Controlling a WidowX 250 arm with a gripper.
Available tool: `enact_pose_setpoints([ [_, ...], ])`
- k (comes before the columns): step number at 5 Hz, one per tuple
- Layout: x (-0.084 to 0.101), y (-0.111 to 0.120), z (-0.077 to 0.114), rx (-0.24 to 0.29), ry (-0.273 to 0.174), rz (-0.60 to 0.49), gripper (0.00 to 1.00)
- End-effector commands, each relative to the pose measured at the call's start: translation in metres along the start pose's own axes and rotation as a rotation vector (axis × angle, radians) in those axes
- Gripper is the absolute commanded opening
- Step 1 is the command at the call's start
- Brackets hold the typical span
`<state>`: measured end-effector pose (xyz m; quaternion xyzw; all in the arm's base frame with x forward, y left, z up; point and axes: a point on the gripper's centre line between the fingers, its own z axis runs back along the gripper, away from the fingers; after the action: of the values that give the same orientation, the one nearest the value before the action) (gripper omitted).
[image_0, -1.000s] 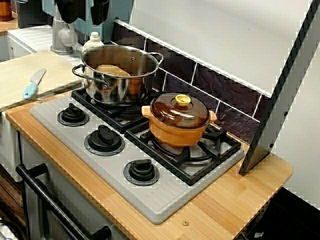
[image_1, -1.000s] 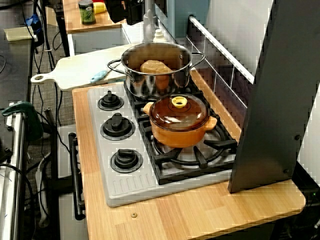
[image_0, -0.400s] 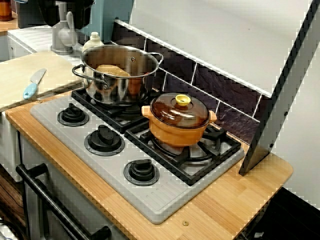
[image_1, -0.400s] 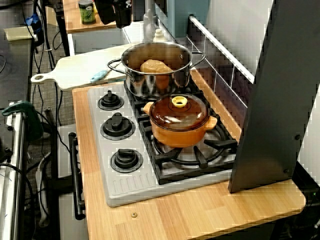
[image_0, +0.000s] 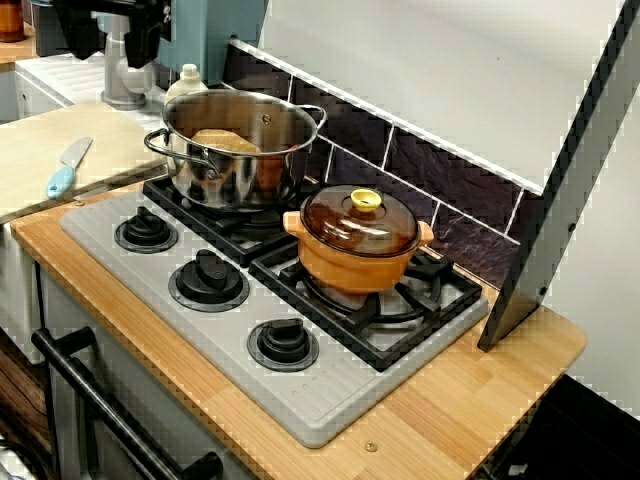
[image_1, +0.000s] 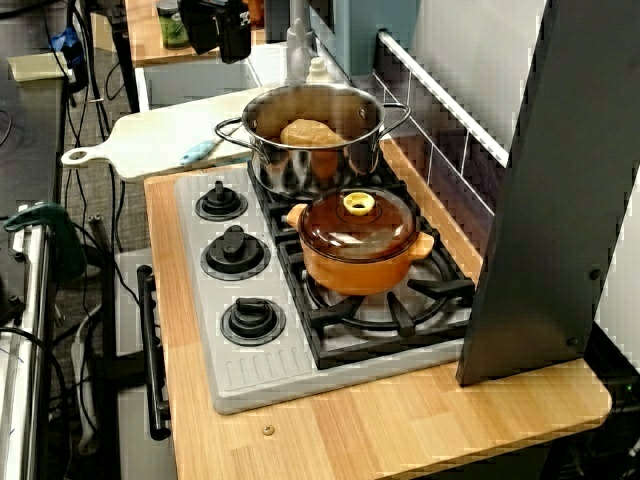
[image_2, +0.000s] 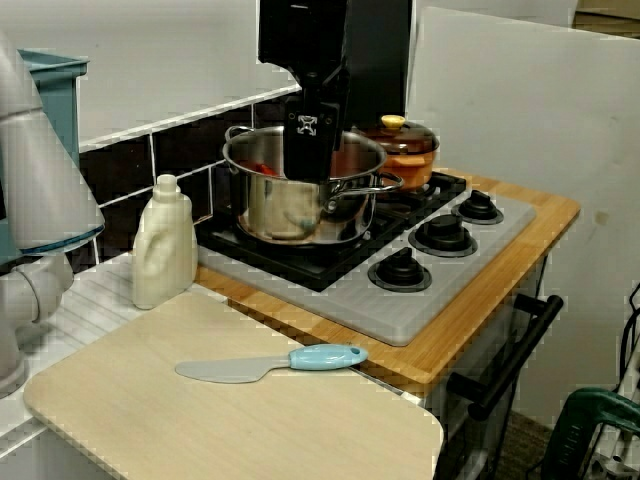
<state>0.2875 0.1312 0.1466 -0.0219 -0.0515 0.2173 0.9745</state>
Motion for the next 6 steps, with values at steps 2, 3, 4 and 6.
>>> enact_pose_setpoints([
  [2,-0.001,0.027,0.000,0.070,-0.076,0.016,1.00],
  [3,0.001,0.032,-0.006,0.085,-0.077,0.030,1.00],
  [4,0.002,0.040,-0.015,0.110,-0.074,0.044,1.00],
  [6,-0.003,0.055,-0.028,0.143,-0.060,0.055,1.00],
])
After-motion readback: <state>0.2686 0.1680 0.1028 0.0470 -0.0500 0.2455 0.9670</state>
